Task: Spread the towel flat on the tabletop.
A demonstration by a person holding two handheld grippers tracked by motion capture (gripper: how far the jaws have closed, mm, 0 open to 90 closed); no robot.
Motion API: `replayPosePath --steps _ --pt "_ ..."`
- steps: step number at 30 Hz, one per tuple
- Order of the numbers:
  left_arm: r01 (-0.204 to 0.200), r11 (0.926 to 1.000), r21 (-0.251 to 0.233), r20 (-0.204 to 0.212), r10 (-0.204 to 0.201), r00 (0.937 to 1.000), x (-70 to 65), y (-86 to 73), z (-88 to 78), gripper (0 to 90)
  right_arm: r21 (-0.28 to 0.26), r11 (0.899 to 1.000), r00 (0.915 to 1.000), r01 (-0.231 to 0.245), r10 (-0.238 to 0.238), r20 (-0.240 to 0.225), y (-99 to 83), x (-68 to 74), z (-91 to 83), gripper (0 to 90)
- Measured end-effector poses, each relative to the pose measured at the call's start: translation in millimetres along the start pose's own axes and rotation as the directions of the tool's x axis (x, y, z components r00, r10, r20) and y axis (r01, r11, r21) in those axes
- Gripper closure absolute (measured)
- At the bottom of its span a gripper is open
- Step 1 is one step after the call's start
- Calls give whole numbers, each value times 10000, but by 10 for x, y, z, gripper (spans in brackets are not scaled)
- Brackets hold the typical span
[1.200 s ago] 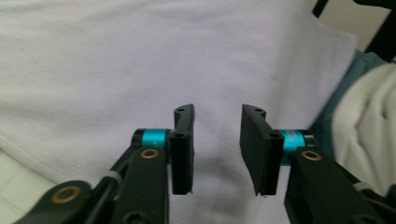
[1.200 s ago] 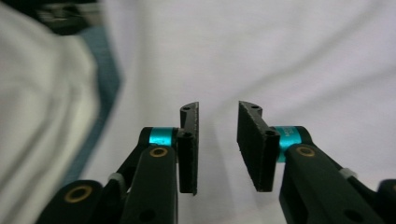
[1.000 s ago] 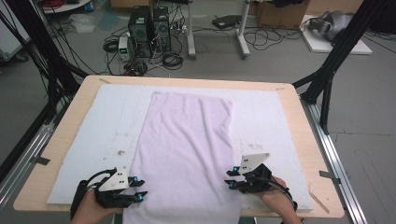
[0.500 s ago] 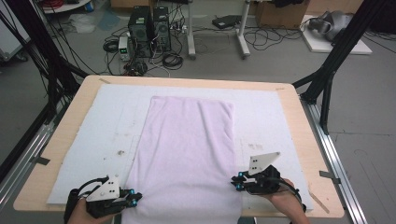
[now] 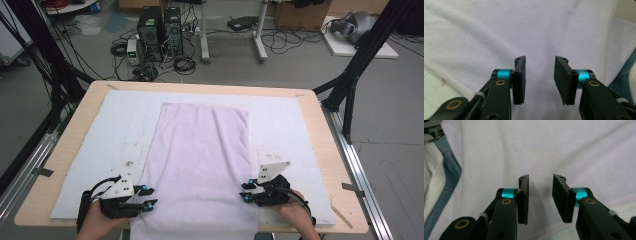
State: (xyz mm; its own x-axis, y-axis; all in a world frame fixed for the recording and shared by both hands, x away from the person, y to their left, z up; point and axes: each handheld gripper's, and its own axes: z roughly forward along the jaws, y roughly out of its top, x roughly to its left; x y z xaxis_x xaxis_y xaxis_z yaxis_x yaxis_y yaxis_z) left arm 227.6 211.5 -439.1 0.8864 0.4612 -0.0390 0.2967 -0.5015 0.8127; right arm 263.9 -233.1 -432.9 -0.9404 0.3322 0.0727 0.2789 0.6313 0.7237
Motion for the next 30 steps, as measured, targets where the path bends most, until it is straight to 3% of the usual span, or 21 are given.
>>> replayPosePath --steps 4,7,9,13,16,18,23,27,30 --pt "-54 9997 257 -138 57 9999 41 28 83 623 -341 9989 9994 332 -336 -113 11 89 -2 654" --pt "-118 9983 566 -149 126 9998 49 9 136 611 128 9981 9981 604 -605 64 -25 139 26 674" --pt "-89 9987 496 -158 97 9998 37 -14 136 606 380 9968 9972 705 -694 -279 -76 163 49 719" --pt "-30 9989 458 -114 35 9999 29 -18 111 595 200 9967 9969 786 -785 -30 -102 198 -1 678" --pt "-21 9995 330 -126 25 9999 23 -5 90 581 -558 9943 9959 904 -906 -21 -46 267 -99 679" --pt "-6 9996 298 -99 9 10000 24 0 85 576 -749 9899 9926 1203 -1214 -98 3 325 -118 679" --pt "-75 9991 415 -194 83 9998 2 -55 96 588 -602 9839 9830 1683 -1720 -639 75 445 -11 671" --pt "-64 9992 398 -230 73 9997 2 -71 81 612 -201 9834 9792 1802 -1813 -917 95 486 163 667" --pt "-58 9993 372 -230 67 9997 0 -79 78 614 288 9816 9766 1889 -1847 -1103 105 500 284 730"
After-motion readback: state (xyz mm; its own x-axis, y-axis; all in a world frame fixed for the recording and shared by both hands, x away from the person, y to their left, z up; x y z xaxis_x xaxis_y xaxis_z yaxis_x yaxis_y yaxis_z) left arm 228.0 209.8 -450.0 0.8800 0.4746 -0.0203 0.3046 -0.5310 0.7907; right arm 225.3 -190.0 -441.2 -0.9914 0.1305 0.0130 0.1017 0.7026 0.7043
